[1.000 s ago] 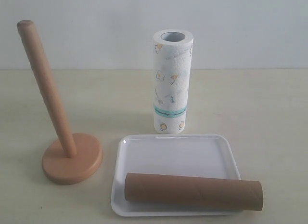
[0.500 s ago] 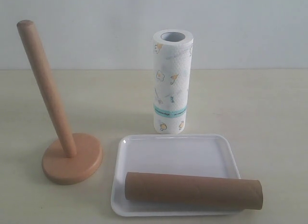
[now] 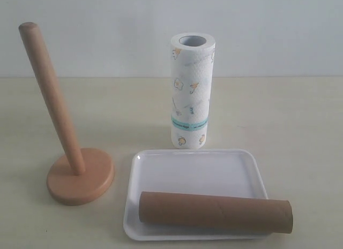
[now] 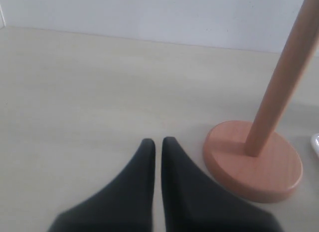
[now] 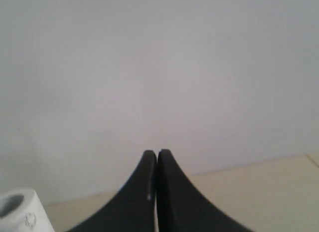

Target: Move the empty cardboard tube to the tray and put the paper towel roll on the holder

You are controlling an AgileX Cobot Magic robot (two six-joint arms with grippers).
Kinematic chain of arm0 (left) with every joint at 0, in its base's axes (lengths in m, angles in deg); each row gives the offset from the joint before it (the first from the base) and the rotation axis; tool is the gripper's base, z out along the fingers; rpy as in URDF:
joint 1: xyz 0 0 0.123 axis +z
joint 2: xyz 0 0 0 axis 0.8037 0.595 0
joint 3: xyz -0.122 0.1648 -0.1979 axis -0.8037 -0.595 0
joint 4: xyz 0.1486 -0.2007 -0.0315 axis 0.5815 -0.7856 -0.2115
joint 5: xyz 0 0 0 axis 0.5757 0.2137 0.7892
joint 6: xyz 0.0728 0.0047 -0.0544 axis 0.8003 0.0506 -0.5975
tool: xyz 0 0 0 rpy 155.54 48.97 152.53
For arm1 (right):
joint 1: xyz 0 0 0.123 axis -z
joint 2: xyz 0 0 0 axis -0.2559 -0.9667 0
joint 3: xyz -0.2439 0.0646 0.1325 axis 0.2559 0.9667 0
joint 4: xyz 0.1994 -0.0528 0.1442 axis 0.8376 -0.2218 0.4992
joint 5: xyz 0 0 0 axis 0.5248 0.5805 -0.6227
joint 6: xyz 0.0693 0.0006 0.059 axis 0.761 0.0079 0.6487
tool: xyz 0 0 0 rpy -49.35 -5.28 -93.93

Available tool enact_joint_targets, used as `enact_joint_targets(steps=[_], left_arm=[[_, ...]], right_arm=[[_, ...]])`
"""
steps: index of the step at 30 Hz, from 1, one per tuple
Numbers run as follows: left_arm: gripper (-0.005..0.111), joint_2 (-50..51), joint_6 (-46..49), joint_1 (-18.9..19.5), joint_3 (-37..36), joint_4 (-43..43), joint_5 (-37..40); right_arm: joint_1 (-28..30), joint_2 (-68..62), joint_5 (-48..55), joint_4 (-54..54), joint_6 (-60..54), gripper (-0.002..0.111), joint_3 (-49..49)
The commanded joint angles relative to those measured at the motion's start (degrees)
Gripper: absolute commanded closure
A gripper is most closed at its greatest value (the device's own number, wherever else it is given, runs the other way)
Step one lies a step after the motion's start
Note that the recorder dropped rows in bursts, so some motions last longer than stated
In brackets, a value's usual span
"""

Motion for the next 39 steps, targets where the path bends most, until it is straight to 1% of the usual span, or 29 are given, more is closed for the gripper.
enact_joint_targets(steps=[1, 4, 8, 13, 15, 17, 19, 24, 28, 31, 35, 39], left_arm=[[0.103, -0.16, -0.46, -0.20, -0.24, 0.04, 0.04], [0.103, -0.16, -0.46, -0.20, -0.24, 0.04, 0.04], [0.103, -0.16, -0.46, -0.20, -0.24, 0.04, 0.04], [0.103, -0.16, -0.46, -0.20, -0.24, 0.04, 0.04], [0.103, -0.16, -0.46, -0.20, -0.24, 0.04, 0.04], [0.103, -0.16, -0.46, -0.20, -0.24, 0.04, 0.04], [0.103, -0.16, -0.46, -0.20, -0.24, 0.04, 0.04], [0.103, -0.16, -0.46, -0.20, -0.24, 0.04, 0.04], [0.103, -0.16, -0.46, -0.20, -0.24, 0.04, 0.04], [0.103, -0.16, -0.46, -0.20, -0.24, 0.04, 0.04], [0.103, -0.16, -0.46, -0.20, -0.24, 0.04, 0.04], [0.103, -0.16, -0.46, -0.20, -0.24, 0.04, 0.04]], right_arm=[[-0.30, -5.41, 5.99, 0.20, -1.95, 0.108, -0.45], [-3.00, -10.58, 6.50, 2.72, -10.21, 0.108, -0.45], [-9.32, -17.57, 7.31, 8.15, -20.23, 0.108, -0.45], [-18.64, -26.06, 1.07, 9.17, -23.20, 0.107, -0.45], [-21.72, -29.39, -2.42, 9.17, -23.77, 0.100, -0.45], [-24.08, -32.02, -5.82, 9.30, -23.77, 0.087, -0.45], [-25.91, -34.19, -8.87, 9.30, -23.23, 0.069, -0.45], [-28.66, -39.17, -18.97, 9.30, -21.37, 0.004, -0.45], [-30.22, -43.10, -23.37, 9.11, -20.79, 0.003, -0.45], [-30.37, -46.05, -26.29, 9.01, -20.03, 0.003, -0.45], [-30.37, -49.69, -30.50, 9.01, -16.70, 0.003, -0.45], [-30.75, -51.88, -32.56, 7.99, -14.01, 0.003, -0.80]])
